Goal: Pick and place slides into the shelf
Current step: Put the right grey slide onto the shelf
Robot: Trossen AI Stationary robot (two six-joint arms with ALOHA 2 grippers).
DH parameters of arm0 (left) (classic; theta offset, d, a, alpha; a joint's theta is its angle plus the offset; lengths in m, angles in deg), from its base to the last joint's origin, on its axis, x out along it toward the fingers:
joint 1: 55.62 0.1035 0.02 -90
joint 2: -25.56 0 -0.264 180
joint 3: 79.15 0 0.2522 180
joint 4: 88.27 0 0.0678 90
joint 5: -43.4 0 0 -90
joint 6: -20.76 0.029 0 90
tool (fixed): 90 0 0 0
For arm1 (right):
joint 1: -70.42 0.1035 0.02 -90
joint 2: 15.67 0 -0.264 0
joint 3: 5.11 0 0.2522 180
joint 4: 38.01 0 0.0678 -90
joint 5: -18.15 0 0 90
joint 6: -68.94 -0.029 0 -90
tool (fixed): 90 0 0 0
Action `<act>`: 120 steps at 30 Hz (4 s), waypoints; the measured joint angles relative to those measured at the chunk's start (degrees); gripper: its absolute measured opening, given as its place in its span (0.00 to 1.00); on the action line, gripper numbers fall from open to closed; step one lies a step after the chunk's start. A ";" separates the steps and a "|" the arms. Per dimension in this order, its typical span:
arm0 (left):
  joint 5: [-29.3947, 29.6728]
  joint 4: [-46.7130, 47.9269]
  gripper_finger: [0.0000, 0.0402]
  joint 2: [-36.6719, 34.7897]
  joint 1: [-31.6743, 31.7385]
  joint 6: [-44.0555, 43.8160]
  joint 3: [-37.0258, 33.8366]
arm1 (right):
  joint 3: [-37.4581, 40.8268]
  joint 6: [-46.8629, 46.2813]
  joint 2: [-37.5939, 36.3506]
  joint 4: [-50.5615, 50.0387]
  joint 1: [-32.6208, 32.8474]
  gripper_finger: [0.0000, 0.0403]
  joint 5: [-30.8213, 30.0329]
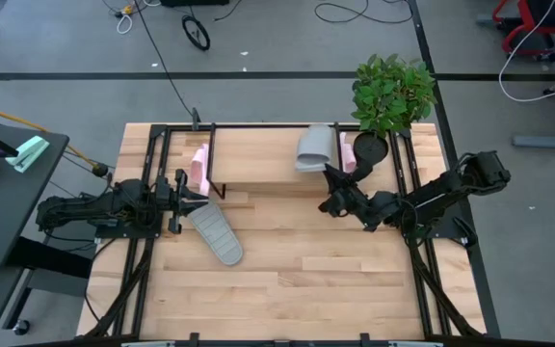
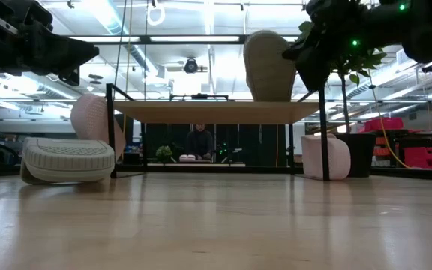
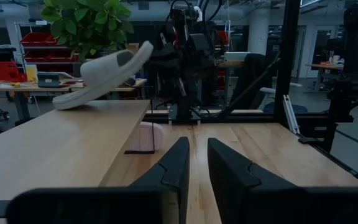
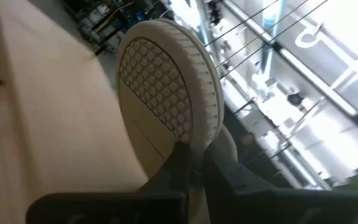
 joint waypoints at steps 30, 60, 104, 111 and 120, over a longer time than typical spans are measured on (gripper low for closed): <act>0.00 1.18 0.18 0.02 0.01 -0.20 0.00 | 0.00 -31.57 0.02 -18.87 10.14 0.28 -17.35; -0.02 2.44 0.19 0.02 0.02 -1.54 0.01 | 0.00 -54.01 0.02 -33.76 10.10 0.43 -16.10; 0.00 3.28 0.21 0.02 0.01 -2.88 0.02 | -0.02 -54.19 0.02 -42.76 12.35 0.43 -20.70; 0.00 3.28 0.20 0.02 0.02 -2.81 0.02 | -0.02 -53.60 0.02 -42.92 12.63 0.43 -20.94; 0.01 3.28 0.22 0.01 0.00 -2.54 0.02 | -0.04 -53.09 -0.61 -42.92 16.33 0.43 -25.58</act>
